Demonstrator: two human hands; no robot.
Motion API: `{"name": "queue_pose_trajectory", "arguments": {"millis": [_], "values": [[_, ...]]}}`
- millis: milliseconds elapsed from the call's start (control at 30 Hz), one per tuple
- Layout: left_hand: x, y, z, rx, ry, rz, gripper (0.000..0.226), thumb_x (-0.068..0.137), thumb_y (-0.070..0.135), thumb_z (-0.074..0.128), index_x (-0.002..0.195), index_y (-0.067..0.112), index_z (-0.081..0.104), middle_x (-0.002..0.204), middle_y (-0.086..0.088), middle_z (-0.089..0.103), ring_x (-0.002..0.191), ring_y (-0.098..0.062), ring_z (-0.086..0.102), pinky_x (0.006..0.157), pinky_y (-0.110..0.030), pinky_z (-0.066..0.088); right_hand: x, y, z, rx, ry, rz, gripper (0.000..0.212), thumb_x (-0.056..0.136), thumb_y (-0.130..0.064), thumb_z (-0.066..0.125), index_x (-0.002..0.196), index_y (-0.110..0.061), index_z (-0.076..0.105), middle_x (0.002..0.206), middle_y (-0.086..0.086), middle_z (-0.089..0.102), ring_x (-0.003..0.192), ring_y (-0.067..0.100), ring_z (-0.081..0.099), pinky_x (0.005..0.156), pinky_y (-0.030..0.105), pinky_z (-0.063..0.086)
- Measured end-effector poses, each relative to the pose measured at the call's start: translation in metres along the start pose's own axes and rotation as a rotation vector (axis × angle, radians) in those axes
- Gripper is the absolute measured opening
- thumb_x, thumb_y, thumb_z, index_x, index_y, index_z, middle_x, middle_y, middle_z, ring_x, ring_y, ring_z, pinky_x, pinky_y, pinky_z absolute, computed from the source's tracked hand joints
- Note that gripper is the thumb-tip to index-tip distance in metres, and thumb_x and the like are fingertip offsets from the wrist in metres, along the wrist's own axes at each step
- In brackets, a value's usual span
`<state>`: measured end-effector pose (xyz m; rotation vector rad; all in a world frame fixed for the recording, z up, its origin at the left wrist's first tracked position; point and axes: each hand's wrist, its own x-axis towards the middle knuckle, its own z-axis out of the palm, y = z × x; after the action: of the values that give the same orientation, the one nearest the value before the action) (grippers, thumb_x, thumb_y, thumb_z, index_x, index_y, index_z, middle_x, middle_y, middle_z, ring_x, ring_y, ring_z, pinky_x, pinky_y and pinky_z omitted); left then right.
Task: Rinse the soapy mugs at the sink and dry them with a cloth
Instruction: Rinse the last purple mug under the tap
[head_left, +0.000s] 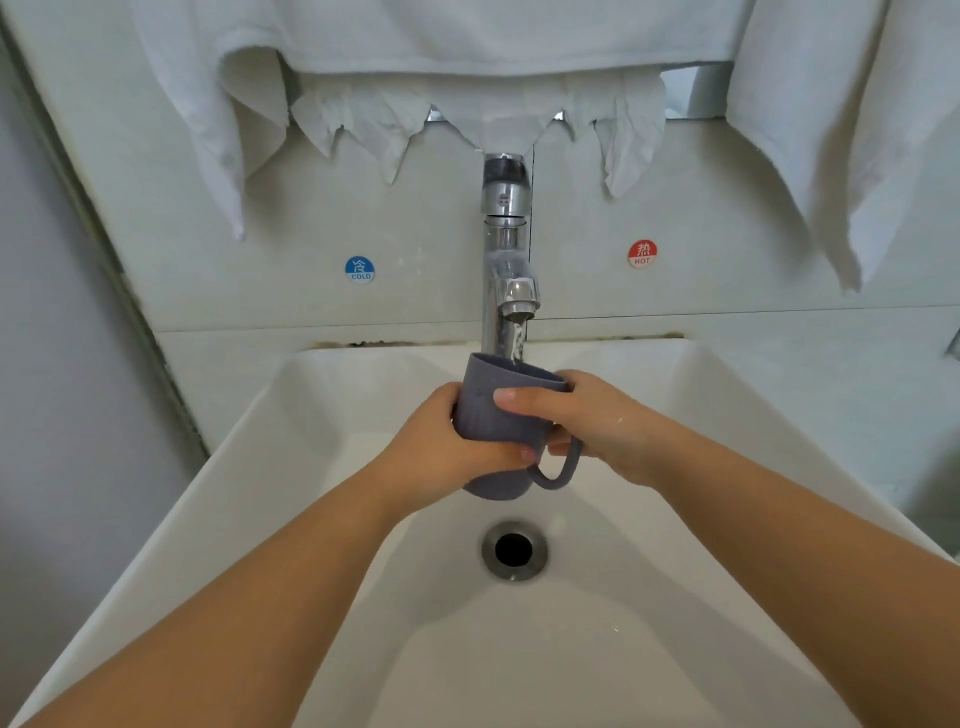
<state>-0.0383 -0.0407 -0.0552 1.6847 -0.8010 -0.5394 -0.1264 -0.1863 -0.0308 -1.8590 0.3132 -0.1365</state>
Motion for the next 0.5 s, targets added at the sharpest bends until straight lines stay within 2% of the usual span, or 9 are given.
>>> {"name": "queue_pose_trajectory", "arguments": {"millis": [100,167,267,400,500], "values": [[-0.001,-0.001,0.000,0.181,0.087,0.030,0.062,0.065,0.018,0.088,0.116,0.026,0.052,0.105,0.010,0.066,0.089,-0.006,0.066,0.069,-0.023,0.058,0.001,-0.002,-0.006,0.085,0.047,0.103,0.057,0.087,-0.068,0.042,0.113,-0.021,0.061,0.111,-0.002,0.069,0.099,0.017,0.065,0.087,0.031,0.050],[-0.003,0.002,-0.002,0.412,0.071,0.046,0.067,0.064,0.022,0.088,0.117,0.031,0.048,0.106,0.012,0.062,0.087,-0.007,0.064,0.068,-0.026,0.058,0.004,0.000,-0.014,0.129,0.162,0.162,0.069,0.086,-0.074,0.030,0.121,-0.020,0.055,0.121,0.003,0.063,0.106,0.022,0.061,0.101,0.042,0.044],[-0.002,0.009,-0.008,0.840,0.081,0.115,0.071,0.064,0.032,0.085,0.123,0.031,0.046,0.113,0.009,0.058,0.098,-0.015,0.058,0.082,-0.038,0.055,0.008,0.011,-0.022,-0.025,0.320,0.174,0.066,0.093,-0.066,0.028,0.131,-0.015,0.047,0.123,0.007,0.058,0.098,0.021,0.061,0.099,0.043,0.044],[0.006,0.021,-0.018,1.385,0.055,0.350,0.075,0.071,0.030,0.074,0.137,0.028,0.037,0.127,0.006,0.052,0.113,-0.021,0.048,0.091,-0.036,0.041,0.010,0.026,-0.028,-0.178,0.386,0.157,0.045,0.095,-0.056,0.038,0.111,-0.015,0.049,0.113,0.009,0.060,0.102,0.026,0.061,0.095,0.043,0.046],[0.012,0.027,-0.032,1.678,0.039,0.464,0.079,0.076,0.023,0.066,0.144,0.026,0.027,0.141,0.005,0.040,0.128,-0.023,0.038,0.103,-0.039,0.033,0.009,0.025,-0.029,-0.230,0.423,0.108,0.035,0.097,-0.044,0.046,0.117,-0.016,0.048,0.119,0.005,0.056,0.100,0.022,0.059,0.084,0.034,0.045]]}}
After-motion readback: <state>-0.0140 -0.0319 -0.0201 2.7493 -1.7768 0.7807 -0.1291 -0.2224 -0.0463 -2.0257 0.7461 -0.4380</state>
